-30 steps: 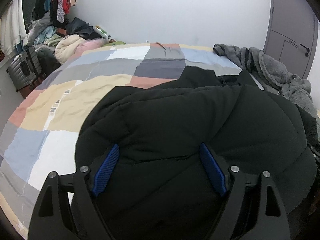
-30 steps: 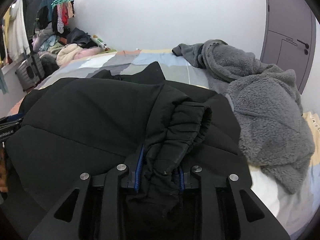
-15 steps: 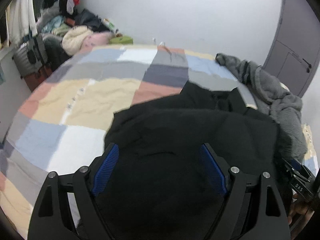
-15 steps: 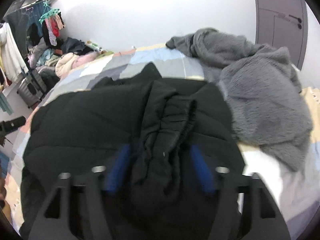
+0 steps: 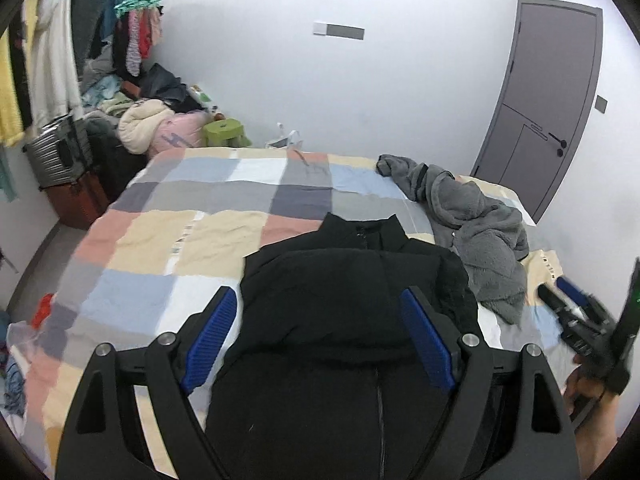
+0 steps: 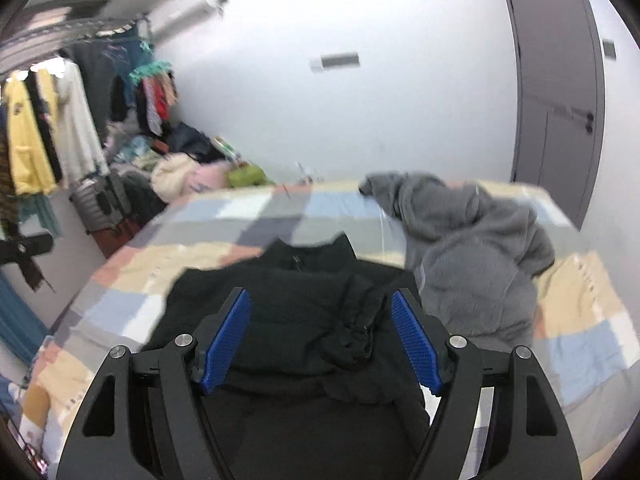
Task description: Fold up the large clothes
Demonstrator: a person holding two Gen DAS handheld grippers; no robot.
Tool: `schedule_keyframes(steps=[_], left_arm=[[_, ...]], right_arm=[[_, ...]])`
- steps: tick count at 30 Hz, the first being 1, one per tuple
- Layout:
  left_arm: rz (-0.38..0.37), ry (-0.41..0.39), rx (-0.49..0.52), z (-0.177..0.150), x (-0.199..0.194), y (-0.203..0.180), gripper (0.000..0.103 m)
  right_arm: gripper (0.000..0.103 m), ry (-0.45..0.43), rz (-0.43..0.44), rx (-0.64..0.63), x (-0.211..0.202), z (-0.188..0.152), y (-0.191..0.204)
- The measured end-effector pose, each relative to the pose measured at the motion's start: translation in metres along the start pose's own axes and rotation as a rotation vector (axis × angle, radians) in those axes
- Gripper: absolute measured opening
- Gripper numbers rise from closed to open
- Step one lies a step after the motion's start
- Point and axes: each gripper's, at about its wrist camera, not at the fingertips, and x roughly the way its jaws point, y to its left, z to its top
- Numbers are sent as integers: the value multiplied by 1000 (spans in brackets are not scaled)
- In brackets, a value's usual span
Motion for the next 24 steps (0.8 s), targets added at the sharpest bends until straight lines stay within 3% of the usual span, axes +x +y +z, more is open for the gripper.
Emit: schedule_keyframes(steps=[6, 11, 16, 21, 24], left_arm=[[9, -24, -36, -24, -76, 51, 85], [-16, -16, -135, -59, -106, 120, 85], [-50, 31, -198, -91, -100, 172, 84], [-124, 93, -244, -126, -67, 204, 84], [-230, 124, -271, -154, -48, 207, 84]], right_arm=[[73, -58, 8, -44, -84, 10, 10], [74, -24, 42, -30, -128, -4, -8], [74, 30, 63, 2, -144, -32, -40], [74, 139, 64, 84, -128, -79, -83], [74, 208, 76, 143, -111, -121, -107]])
